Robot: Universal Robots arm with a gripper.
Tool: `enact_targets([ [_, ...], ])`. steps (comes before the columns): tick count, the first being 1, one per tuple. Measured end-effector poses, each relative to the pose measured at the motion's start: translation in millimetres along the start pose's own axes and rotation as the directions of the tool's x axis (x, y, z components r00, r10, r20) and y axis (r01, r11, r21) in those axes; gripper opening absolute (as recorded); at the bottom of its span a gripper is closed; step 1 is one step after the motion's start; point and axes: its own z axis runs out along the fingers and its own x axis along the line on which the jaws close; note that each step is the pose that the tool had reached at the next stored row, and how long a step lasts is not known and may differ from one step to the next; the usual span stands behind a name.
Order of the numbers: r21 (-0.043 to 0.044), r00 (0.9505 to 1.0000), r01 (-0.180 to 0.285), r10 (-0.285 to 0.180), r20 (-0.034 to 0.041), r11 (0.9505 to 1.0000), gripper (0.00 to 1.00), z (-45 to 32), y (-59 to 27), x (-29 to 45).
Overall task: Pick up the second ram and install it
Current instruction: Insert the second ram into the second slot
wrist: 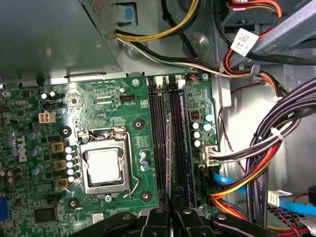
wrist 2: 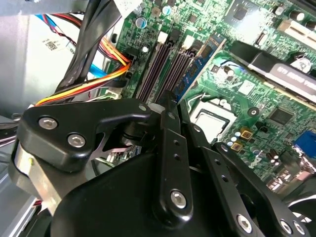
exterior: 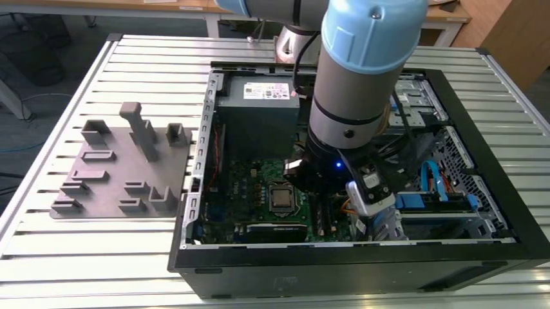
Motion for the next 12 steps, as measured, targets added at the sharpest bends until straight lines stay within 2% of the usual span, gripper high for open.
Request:
enact_targets([
  [12,0.0004,1.0,0.003,-0.003,0.0,1.0,0.14,4.3,10.8,1.4],
])
